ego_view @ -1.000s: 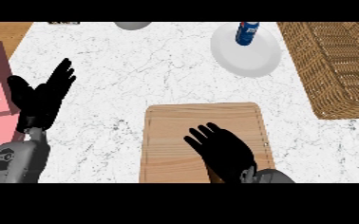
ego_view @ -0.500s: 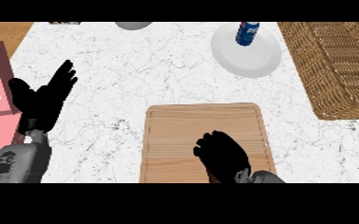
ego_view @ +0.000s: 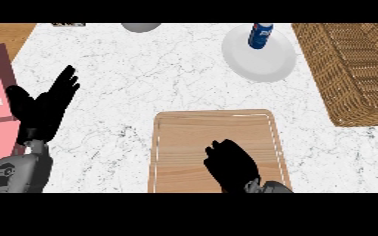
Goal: Pick the sweet potato from the cutting board and place it in the basket
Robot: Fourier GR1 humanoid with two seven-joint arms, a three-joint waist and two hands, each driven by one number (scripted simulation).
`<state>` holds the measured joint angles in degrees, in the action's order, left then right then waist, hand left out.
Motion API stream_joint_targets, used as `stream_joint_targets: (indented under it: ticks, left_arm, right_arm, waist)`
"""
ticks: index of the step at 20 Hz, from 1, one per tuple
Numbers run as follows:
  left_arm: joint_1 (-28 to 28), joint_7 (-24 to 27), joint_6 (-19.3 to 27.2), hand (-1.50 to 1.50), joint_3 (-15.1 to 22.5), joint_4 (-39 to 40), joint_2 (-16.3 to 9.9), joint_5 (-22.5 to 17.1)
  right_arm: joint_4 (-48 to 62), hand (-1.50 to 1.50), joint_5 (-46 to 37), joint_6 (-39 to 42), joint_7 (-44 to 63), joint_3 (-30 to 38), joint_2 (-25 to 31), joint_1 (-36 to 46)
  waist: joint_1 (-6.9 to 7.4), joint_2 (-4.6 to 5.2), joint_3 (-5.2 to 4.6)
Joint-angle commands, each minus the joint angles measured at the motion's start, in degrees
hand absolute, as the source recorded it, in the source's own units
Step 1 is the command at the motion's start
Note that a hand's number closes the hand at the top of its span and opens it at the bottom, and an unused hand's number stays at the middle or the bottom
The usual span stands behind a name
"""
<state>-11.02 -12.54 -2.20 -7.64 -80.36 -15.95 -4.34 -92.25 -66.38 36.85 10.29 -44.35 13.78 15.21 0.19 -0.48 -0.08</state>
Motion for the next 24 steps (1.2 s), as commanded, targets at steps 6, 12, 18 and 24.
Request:
stream_joint_targets:
  ticks: [6, 12, 18, 24]
  left_arm:
    - [0.1, -0.8, 0.4, 0.00, -1.3, -1.5, -0.3, -0.6]
    - [0.1, -0.5, 0.4, 0.00, -1.6, -1.8, -0.3, -0.7]
    - [-1.5, -0.3, -0.8, 0.00, 0.1, -2.3, 0.2, -0.7]
    - [-3.5, -0.3, -1.7, 0.00, 2.7, -2.5, 1.0, 0.3]
  right_arm:
    - [7.8, 1.50, 1.4, -9.1, 16.7, 26.2, -8.8, 3.2]
    - [7.9, 1.50, 2.6, -21.2, 31.4, 42.4, -13.6, 9.0]
    - [7.0, 1.50, 2.2, -40.2, 40.0, 51.9, -13.7, 21.0]
    - [14.2, 1.50, -9.4, -52.8, 49.3, 57.7, -10.4, 33.1]
  waist:
    - [-2.56, 1.80, 0.46]
    - [-2.08, 2.68, 0.83]
    - [3.51, 3.36, 0.63]
    - [7.08, 4.21, -0.08]
